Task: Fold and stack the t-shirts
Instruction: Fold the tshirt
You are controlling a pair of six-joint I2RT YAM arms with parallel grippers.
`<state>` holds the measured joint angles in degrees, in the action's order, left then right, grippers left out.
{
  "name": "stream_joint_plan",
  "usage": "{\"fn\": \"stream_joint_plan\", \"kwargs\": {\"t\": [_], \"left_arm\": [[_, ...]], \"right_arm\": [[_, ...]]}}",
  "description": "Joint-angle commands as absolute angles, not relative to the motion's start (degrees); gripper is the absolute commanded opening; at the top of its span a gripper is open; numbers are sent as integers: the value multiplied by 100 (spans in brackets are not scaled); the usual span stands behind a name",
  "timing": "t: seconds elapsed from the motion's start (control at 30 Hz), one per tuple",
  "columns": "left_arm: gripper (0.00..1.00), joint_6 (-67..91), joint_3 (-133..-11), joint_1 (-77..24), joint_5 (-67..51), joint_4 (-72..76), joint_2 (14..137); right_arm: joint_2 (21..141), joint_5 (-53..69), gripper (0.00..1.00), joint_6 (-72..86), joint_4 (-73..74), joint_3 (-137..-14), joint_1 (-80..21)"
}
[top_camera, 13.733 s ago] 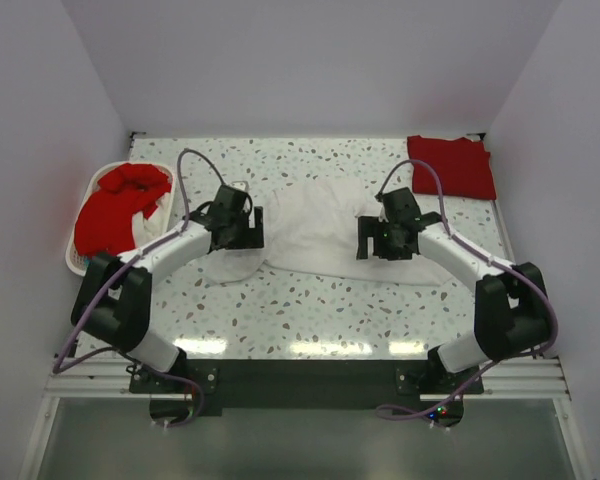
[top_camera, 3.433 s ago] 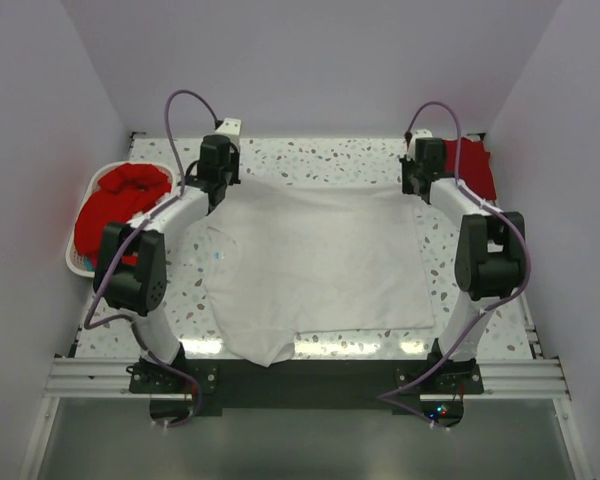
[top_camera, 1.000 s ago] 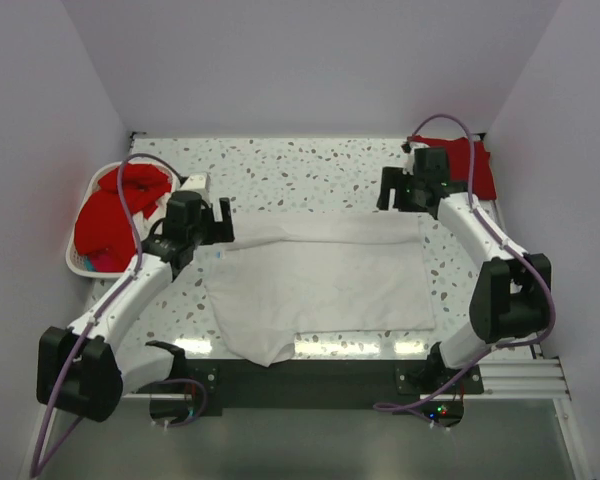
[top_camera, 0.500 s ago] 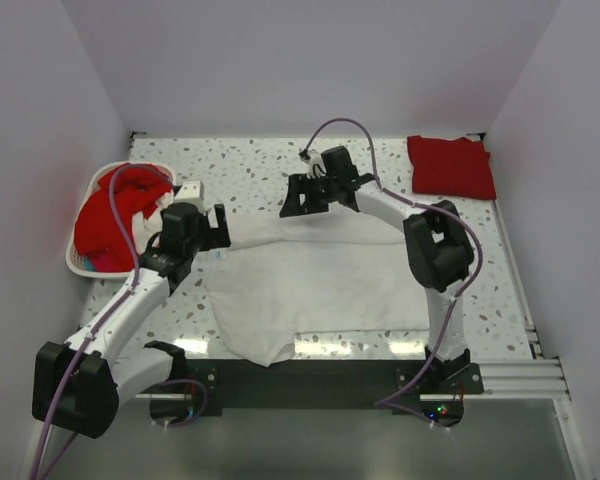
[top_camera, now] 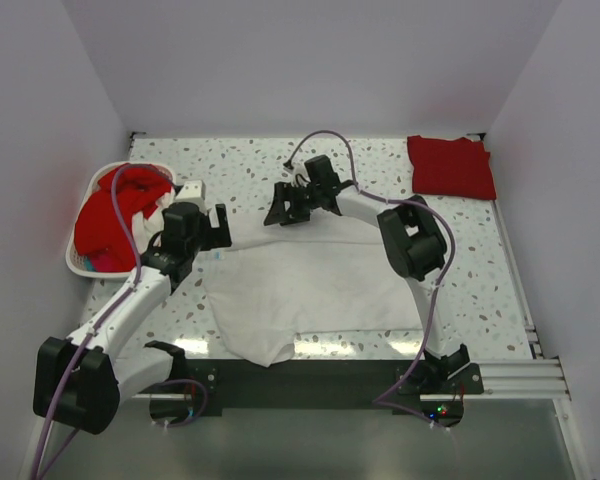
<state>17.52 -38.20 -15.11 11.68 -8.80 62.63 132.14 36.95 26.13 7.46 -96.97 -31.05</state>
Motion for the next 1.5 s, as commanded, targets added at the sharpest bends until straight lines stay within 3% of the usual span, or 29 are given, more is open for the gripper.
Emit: {"fn": "stream_joint_plan", "kwargs": {"t": [0.0,0.47,1.0,1.47], "left_arm": [[100,1819,-3894,-1468,1099,-571,6293],[100,1802,-3911,-1468,1107,-598,6328],[100,1811,-3920,-1468,1204,-633,6363],[100,1811,-3938,-1468,1239,-677,6451]], "right_arm": [[13280,4095,72,2769,334,-9932,-3217],[13035,4579,58,2743,211,-9598,-3331],[12041,4764,60,1556,598,-8201,-3595],[12023,4852,61,1371,615,-8104,-4025]]}}
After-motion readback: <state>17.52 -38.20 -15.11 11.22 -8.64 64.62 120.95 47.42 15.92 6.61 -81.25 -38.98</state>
